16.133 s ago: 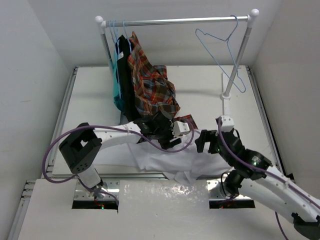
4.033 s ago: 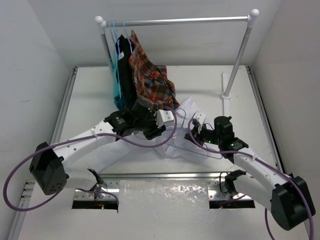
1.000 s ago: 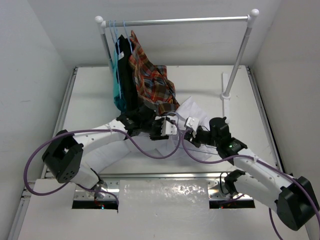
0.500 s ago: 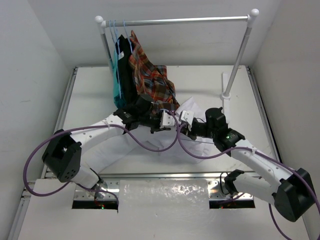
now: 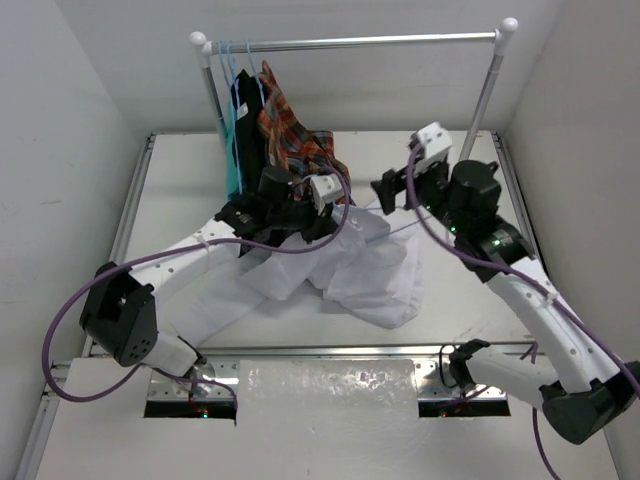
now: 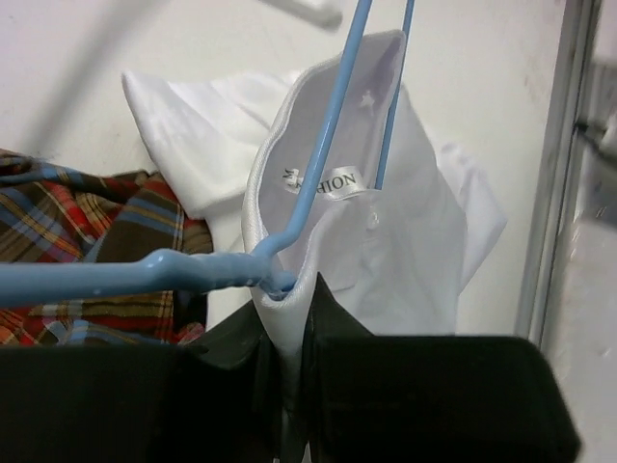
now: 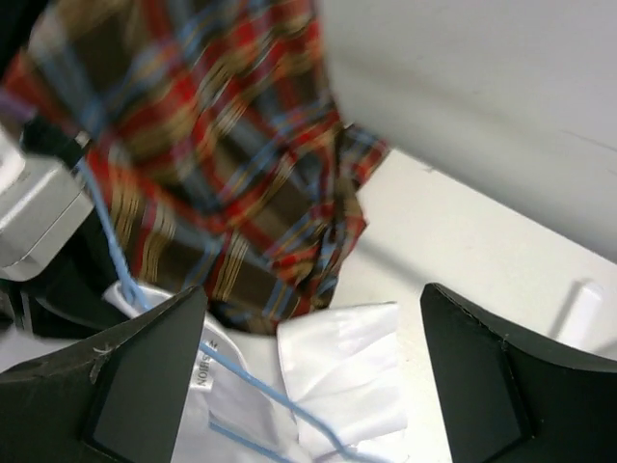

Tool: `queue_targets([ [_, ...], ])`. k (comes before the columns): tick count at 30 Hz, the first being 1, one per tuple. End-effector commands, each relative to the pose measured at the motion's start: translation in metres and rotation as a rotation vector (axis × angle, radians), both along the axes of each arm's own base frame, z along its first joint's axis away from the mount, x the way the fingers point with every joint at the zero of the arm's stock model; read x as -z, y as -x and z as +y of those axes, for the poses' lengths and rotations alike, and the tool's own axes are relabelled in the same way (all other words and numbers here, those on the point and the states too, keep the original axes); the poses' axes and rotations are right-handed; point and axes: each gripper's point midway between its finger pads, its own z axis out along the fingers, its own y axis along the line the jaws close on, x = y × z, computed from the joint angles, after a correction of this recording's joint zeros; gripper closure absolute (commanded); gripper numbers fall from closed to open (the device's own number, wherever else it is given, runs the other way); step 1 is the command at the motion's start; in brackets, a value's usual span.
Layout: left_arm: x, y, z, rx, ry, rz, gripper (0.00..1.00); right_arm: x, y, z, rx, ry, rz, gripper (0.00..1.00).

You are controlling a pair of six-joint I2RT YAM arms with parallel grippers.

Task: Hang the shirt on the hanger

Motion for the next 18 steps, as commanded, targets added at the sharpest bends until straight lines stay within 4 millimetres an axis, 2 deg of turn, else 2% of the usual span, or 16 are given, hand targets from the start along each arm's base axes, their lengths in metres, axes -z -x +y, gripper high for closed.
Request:
queue_targets([
  [1,-0.088,-0.016,-0.009,-0.094,0.234,-0.028,1.00,-0.019,0.005,-0.034,0.194,-0.134,0.130,0.11],
  [4,-0.124,-0.033,-0.007,-0.163,0.349,0.001,1.00,-0.037,0.015,-0.044,0.223,-0.202,0.144,0.12],
  [5,-0.134,-0.038,-0.008,-0.177,0.380,0.011,1.00,-0.040,0.017,-0.047,0.233,-0.205,0.145,0.16],
  [6,-0.160,-0.043,-0.008,-0.181,0.415,-0.028,1.00,-0.044,0.021,-0.048,0.232,-0.194,0.149,0.18],
  [8,-0.181,-0.045,-0.013,-0.165,0.455,-0.044,1.00,-0.040,0.022,-0.050,0.235,-0.165,0.170,0.28],
  [9,-0.199,-0.044,-0.013,-0.157,0.487,-0.060,1.00,-0.040,0.022,-0.049,0.229,-0.160,0.182,0.38],
  [11,-0.210,-0.042,-0.016,-0.146,0.523,-0.035,1.00,-0.027,0.026,-0.042,0.195,-0.152,0.237,0.44],
  [12,-0.214,-0.038,-0.018,-0.132,0.535,-0.025,1.00,-0.011,0.028,-0.038,0.187,-0.165,0.277,0.44],
  [13,-0.215,-0.037,-0.018,-0.130,0.543,-0.016,1.00,-0.013,0.026,-0.032,0.170,-0.212,0.256,0.43],
  [14,-0.211,-0.036,-0.018,-0.134,0.548,0.014,1.00,-0.020,0.035,-0.020,0.091,-0.280,0.234,0.43],
  [15,-0.208,-0.034,-0.019,-0.132,0.550,0.026,1.00,0.009,0.037,-0.012,0.082,-0.345,0.292,0.42],
  [16,-0.209,-0.033,-0.018,-0.131,0.559,0.030,1.00,-0.008,0.033,-0.003,0.033,-0.427,0.217,0.42],
  [17,-0.204,-0.033,-0.018,-0.135,0.555,0.040,1.00,-0.004,0.034,0.002,0.011,-0.457,0.225,0.42],
  [18,-0.206,-0.032,-0.017,-0.137,0.561,0.038,1.00,0.012,0.033,0.007,0.006,-0.464,0.274,0.41],
])
